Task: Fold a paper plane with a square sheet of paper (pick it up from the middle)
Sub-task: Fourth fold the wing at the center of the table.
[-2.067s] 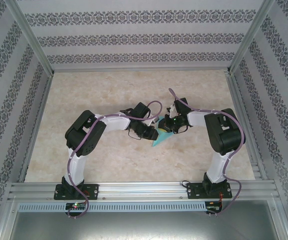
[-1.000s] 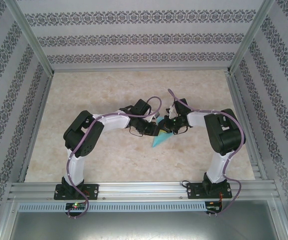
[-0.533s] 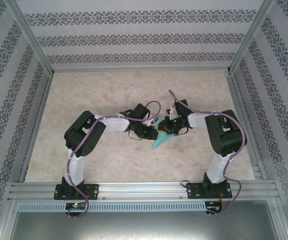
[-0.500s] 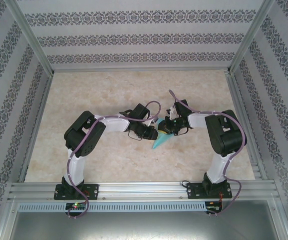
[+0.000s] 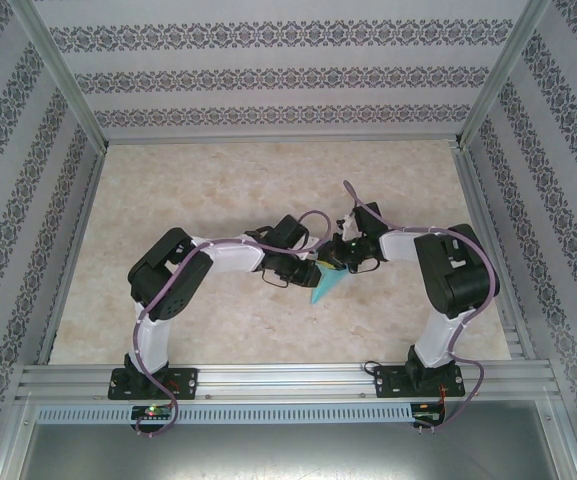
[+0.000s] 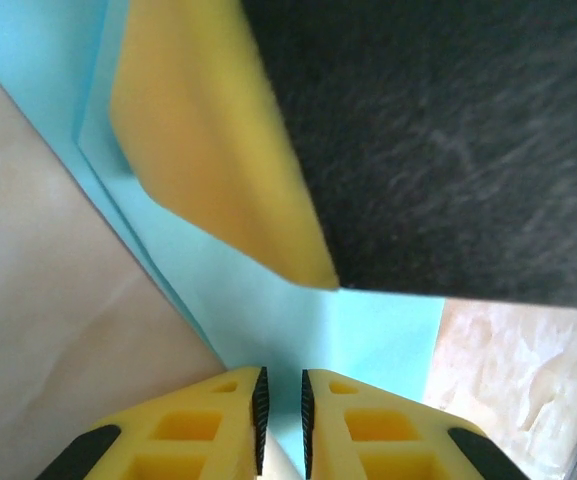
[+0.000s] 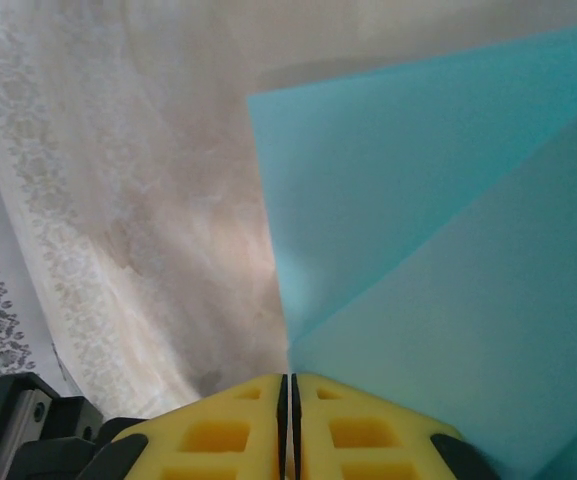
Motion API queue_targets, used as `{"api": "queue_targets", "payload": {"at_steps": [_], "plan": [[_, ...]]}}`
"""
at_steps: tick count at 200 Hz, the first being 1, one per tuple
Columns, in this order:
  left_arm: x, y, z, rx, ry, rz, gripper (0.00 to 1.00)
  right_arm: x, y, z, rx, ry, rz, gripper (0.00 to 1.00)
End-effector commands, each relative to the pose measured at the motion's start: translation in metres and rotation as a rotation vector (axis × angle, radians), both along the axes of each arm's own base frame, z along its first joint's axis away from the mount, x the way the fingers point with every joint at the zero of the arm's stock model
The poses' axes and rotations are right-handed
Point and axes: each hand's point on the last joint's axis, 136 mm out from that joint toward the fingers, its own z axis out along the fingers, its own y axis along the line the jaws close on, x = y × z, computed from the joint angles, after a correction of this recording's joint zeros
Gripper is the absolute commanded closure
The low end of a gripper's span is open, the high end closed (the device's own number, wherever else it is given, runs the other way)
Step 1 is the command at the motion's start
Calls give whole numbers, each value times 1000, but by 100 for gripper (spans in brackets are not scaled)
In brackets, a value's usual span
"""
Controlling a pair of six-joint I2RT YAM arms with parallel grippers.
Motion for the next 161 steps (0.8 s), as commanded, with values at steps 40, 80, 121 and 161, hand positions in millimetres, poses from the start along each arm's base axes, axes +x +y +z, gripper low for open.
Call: {"api": "queue_targets", "payload": {"at_steps": [40,80,121,161], "plan": [[-32,18,-28,147,29,-59,79,0,-20,12,0,-25,-59,87],[-30,16,-25,147,4,-63,79,-2,-20,0,-7,0,-59,87],[-29,12,-23,143,-30,-76,79,-8,-25,-16,-53,27,-54,87],[-30,19,-34,187,-55,-98,80,-2,-32,-23,-83,28,-71,87]]}}
